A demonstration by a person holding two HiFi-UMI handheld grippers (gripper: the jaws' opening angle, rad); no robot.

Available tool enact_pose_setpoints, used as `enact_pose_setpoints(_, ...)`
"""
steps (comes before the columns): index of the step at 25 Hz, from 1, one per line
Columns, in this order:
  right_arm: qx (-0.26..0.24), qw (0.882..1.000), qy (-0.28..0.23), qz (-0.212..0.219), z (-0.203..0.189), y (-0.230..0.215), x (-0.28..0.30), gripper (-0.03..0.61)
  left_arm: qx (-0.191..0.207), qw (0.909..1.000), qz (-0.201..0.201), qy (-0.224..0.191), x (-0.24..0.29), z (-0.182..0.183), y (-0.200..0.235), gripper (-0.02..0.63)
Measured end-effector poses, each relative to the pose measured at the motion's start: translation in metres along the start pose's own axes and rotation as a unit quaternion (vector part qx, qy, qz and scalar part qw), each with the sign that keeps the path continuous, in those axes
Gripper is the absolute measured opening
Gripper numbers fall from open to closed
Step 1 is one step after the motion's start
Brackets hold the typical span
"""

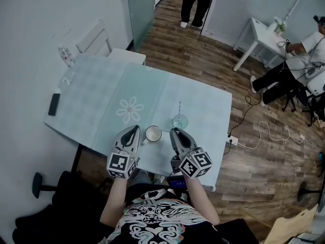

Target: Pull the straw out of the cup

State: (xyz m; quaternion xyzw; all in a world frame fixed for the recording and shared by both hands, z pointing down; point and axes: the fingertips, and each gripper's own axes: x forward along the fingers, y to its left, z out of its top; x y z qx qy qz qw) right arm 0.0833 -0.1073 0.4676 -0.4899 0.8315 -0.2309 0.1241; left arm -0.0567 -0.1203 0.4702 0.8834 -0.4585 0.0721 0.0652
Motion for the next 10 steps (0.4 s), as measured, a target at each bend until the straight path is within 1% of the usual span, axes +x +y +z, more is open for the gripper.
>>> enact_pose_setpoints(10, 0.002, 1.000, 0.002, 0.002, 0.0014, 0.0004, 0.0011, 0.043, 0.001, 1.0000, 0.004, 0.003, -0.0009, 0.0011, 0.0024, 0.002)
